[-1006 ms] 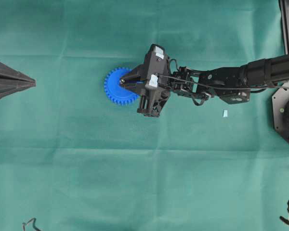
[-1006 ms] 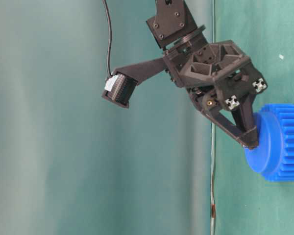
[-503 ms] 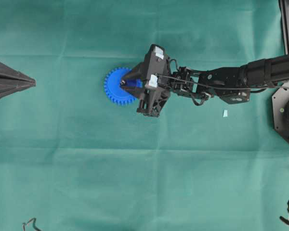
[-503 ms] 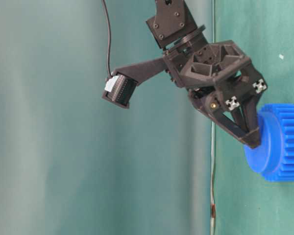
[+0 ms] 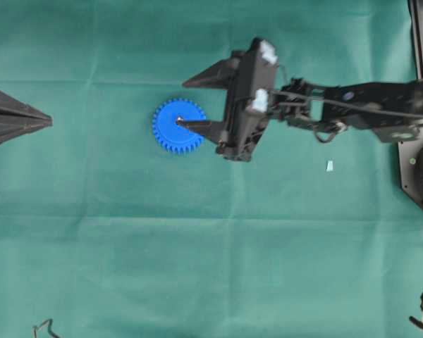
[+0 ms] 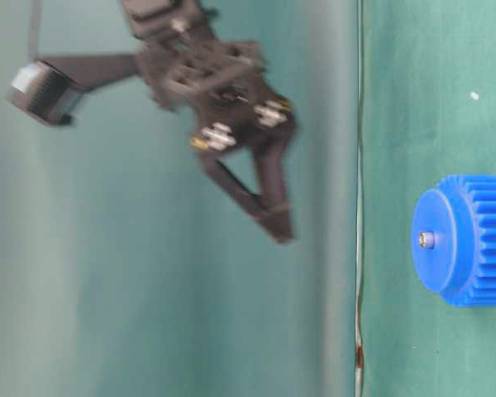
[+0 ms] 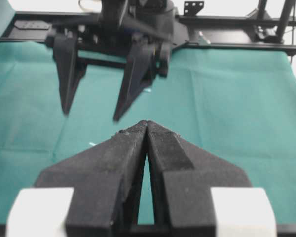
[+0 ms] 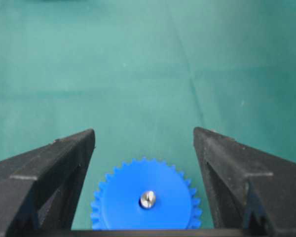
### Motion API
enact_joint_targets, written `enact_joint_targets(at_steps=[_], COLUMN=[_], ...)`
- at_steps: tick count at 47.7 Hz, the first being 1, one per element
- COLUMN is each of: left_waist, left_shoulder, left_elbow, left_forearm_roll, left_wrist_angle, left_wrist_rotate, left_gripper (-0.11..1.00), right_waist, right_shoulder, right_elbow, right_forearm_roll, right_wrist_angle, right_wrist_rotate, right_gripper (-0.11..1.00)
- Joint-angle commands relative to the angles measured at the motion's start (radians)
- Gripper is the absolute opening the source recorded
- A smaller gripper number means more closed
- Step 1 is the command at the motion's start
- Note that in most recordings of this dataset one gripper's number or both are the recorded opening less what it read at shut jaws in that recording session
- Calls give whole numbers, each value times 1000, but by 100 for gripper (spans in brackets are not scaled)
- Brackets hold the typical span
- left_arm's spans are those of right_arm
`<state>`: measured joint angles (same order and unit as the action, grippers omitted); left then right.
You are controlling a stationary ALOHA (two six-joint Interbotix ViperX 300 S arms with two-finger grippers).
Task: Insert the shaft into the center hole of the gear.
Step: 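Open the right gripper and withdraw it rightward from the gear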
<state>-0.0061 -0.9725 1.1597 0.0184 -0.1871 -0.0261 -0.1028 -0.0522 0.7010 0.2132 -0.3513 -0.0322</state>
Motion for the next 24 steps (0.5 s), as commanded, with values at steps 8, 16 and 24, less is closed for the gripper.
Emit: enact_joint_targets(at_steps=[8, 16, 24], left_waist=[2, 2, 2], left_shoulder=[2, 2, 2], left_elbow=[-29, -29, -29], left_forearm_roll=[2, 3, 2], left_wrist_angle=[-6, -6, -6], left_wrist_rotate=[-2, -2, -2], left_gripper=[0, 0, 0], right_waist=[2, 3, 2], right_shoulder=[-150, -238, -322], right_elbow=[48, 123, 193], right_forearm_roll=[-5, -5, -8], right_wrist_angle=[18, 12, 14], right_wrist_rotate=[-9, -11, -12], right_gripper=[81, 81, 81])
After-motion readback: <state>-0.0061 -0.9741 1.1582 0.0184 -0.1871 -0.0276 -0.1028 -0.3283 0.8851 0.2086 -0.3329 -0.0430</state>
